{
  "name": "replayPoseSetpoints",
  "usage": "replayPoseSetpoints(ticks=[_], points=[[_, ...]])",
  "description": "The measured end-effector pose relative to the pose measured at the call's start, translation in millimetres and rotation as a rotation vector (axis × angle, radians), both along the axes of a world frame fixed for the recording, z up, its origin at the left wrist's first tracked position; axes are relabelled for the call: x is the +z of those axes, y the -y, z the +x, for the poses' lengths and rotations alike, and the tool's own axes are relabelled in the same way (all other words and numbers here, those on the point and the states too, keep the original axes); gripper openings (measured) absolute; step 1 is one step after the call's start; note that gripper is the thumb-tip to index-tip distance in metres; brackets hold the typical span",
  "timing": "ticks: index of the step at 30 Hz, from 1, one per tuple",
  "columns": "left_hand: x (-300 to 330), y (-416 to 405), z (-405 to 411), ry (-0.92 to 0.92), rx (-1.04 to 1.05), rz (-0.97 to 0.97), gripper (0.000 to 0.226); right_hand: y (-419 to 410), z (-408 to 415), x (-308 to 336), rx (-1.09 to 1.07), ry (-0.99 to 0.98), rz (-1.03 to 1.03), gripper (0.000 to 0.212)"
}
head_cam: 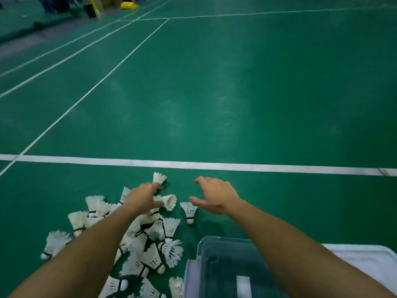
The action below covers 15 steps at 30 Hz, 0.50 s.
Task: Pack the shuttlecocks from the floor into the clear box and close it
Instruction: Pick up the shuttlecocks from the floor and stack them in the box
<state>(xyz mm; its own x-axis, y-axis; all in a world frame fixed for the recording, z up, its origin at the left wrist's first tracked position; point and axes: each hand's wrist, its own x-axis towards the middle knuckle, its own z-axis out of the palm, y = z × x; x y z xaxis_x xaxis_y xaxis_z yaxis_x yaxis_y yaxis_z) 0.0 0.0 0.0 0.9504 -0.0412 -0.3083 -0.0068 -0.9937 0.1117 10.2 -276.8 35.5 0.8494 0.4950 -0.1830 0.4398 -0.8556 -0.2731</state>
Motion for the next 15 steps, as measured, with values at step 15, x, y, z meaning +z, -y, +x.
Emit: replayPoseSetpoints(ticks=[15], points=[[-78.0,-2.1,30.0,0.08,0.054,-0.119,0.071,-42.6,34.0,-98.0,0.056,-0.156,0.011,0.047]])
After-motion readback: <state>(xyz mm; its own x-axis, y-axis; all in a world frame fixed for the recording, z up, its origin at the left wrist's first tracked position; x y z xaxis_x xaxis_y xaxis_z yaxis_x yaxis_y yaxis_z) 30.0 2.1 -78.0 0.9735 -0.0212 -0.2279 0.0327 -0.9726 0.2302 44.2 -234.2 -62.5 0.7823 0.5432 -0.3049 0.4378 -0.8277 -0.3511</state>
